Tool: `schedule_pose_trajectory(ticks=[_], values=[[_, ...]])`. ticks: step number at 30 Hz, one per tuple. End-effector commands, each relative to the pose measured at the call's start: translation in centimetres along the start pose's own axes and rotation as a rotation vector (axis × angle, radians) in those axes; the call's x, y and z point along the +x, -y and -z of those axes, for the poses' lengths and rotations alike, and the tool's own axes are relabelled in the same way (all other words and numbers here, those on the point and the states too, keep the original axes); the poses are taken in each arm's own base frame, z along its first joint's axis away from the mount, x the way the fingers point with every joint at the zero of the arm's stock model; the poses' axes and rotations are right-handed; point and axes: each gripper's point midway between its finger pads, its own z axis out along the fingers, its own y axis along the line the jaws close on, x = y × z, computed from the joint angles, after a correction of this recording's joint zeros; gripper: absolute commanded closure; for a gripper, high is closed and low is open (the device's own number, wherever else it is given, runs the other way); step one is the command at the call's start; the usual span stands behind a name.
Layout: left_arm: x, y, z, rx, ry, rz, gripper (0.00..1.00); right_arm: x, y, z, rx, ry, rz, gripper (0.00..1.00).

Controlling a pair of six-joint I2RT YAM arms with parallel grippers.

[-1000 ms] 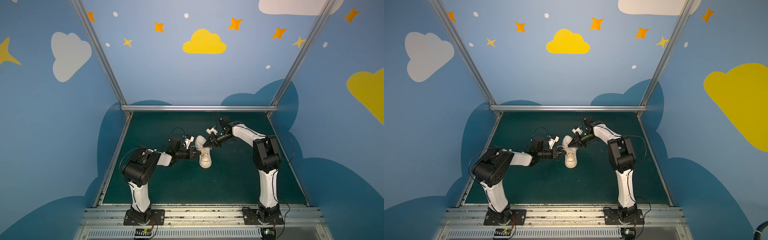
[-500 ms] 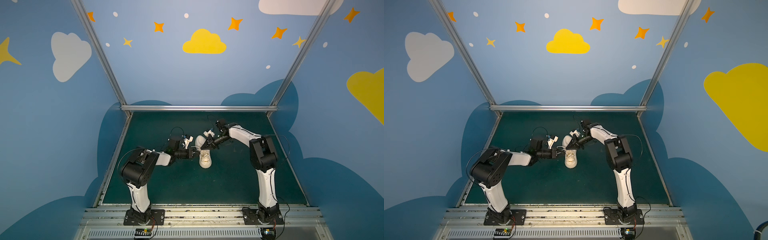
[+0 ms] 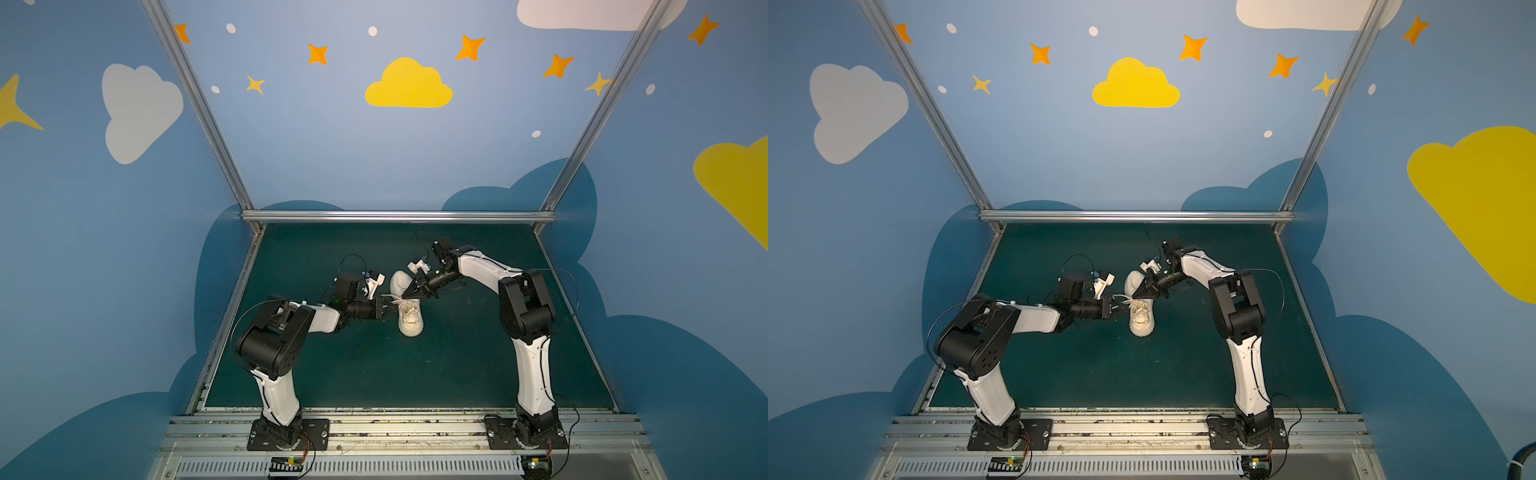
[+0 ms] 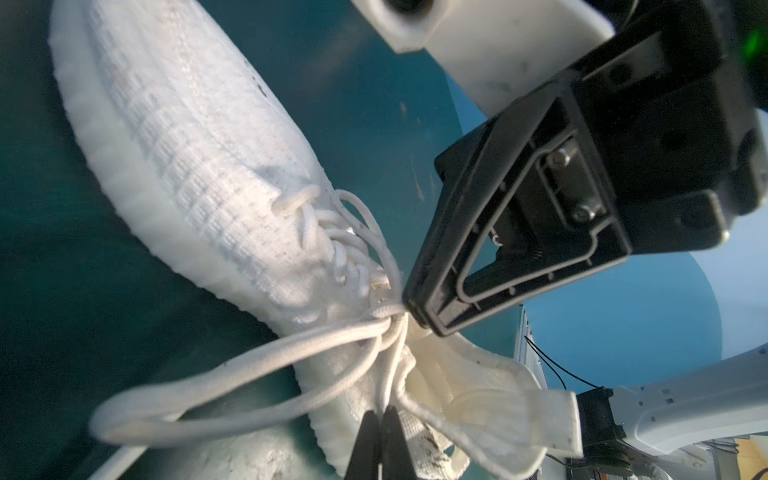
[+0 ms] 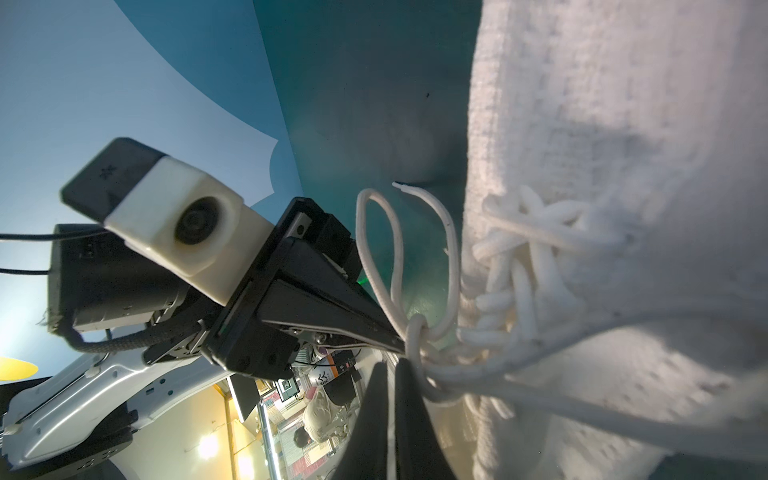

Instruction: Tie the shoes

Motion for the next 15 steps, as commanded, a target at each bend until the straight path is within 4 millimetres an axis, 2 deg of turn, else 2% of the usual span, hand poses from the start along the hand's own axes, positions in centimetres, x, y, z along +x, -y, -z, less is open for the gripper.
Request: schedule_pose_trajectory(ticks=[1, 15], values=[[0.2, 0.2, 0.9, -0.01, -0.005, -0.021, 0.97, -0.3, 0.5, -0.3, 0.017, -0.001, 0.002, 0.92], [1.2, 0.3, 2.6, -0.048, -0.049, -0.027, 0.97, -0.3, 0.8, -0.3, 0.031, -0.002, -0.002, 0.92]])
